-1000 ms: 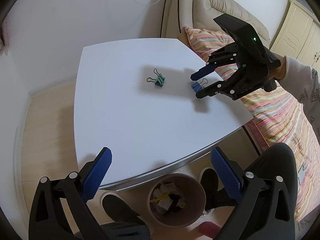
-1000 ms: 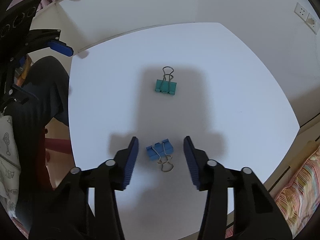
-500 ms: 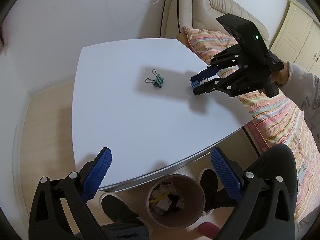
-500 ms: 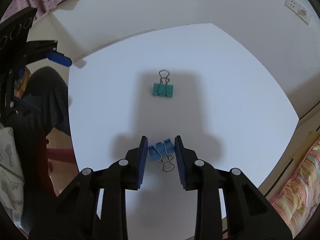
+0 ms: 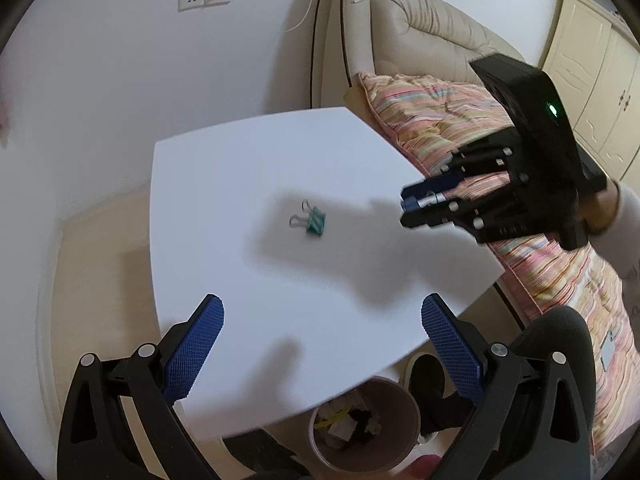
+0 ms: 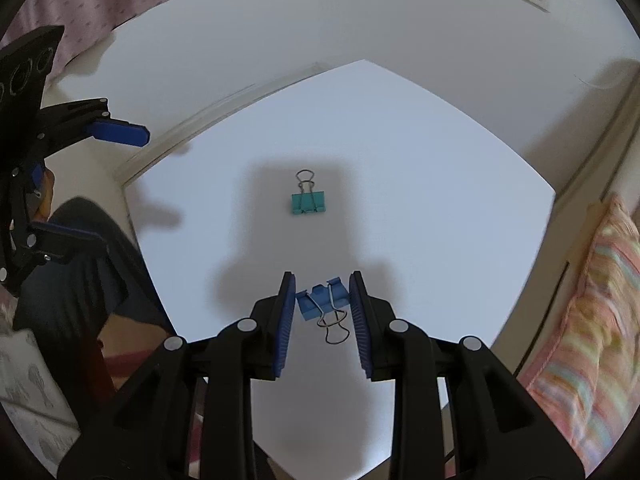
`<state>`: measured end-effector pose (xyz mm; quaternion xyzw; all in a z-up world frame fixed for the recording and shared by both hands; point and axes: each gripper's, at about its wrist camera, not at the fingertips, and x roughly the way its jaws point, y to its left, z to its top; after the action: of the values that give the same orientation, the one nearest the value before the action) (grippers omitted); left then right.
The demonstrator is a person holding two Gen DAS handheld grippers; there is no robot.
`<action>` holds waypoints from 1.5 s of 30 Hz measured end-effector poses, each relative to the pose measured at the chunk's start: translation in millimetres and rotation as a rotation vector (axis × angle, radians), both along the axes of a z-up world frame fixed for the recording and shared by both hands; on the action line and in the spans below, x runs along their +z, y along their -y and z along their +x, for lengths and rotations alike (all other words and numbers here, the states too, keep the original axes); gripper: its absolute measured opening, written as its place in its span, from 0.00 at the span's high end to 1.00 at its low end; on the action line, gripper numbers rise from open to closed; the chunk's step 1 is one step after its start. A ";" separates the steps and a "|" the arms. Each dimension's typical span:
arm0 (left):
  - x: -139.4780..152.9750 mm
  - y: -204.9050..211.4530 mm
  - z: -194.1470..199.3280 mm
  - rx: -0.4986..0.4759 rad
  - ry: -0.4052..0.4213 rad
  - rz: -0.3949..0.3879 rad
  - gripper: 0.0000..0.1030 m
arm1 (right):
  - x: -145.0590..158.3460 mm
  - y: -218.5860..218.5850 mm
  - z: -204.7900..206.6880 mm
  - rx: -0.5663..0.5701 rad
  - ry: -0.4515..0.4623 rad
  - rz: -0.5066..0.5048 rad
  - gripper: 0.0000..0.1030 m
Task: Collect trash
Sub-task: 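Lift the blue clip with the right gripper while the left gripper reaches to the teal binder clip, then close the left gripper on the teal binder clip while the right gripper holds the blue clip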
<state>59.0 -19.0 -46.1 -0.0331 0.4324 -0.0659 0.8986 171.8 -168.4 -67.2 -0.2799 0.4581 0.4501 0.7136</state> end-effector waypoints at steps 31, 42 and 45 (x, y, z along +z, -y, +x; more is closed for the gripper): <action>-53.0 4.6 137.2 -0.116 -0.272 0.128 0.26 | 5.0 25.5 -7.1 -0.108 -0.017 -0.014 0.73; -53.8 8.2 138.6 -0.118 -0.251 0.146 0.63 | 2.3 23.0 -8.8 -0.102 -0.020 -0.009 0.73; -53.5 8.9 138.2 -0.120 -0.250 0.152 0.69 | 1.2 23.3 -8.2 -0.101 -0.020 -0.009 0.73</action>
<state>197.3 -27.8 -99.6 0.0531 0.5458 -0.0818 0.8322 163.6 -191.7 -66.0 -0.2552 0.4810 0.4141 0.7294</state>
